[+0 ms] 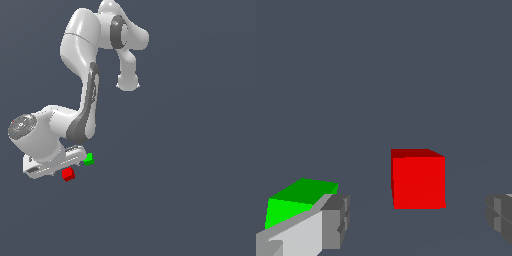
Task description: Stack the red cube on top of the green cube.
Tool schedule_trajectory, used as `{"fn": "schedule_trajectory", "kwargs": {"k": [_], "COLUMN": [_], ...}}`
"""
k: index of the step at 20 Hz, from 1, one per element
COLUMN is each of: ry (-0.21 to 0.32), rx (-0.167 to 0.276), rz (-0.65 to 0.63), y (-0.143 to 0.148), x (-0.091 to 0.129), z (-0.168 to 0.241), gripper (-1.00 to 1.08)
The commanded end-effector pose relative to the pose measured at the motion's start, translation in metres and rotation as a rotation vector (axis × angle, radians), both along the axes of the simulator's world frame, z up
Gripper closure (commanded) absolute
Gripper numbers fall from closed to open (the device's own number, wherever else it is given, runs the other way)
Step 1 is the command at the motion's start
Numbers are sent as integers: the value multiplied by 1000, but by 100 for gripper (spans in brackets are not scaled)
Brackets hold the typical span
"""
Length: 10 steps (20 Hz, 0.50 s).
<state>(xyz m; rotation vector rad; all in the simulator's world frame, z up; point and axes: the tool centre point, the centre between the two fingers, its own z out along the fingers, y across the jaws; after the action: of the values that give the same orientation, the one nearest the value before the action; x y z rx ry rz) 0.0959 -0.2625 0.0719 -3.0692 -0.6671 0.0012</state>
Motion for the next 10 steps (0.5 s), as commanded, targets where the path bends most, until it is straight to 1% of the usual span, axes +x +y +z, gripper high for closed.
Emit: {"fn": "schedule_trajectory", "kwargs": {"k": [1,10], "ry": [-1,-1], "rx": [0,0], "rz": [8,14], "y": [-2,-4], "x": [3,5], "z": [-1,-3], "gripper": [-92,-92]}}
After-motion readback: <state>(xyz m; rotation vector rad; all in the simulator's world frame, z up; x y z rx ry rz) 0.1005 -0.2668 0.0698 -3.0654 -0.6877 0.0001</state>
